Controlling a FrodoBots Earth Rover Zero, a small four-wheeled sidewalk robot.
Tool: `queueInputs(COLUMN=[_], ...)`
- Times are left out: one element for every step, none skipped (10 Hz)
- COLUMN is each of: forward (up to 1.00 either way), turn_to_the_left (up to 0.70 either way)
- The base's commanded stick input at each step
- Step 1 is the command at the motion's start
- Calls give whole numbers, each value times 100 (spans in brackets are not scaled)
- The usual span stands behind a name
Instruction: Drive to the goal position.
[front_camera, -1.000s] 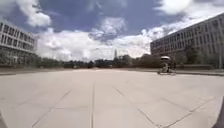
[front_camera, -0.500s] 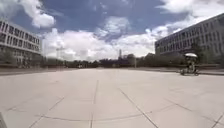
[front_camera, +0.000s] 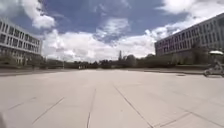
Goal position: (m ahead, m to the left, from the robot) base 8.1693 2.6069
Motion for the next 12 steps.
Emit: queueInputs(forward=[70,70,70,70,70,70,70,70,70,70,70,70], turn_to_the_left=[0,0,0,0,0,0,0,0,0,0,0,0])
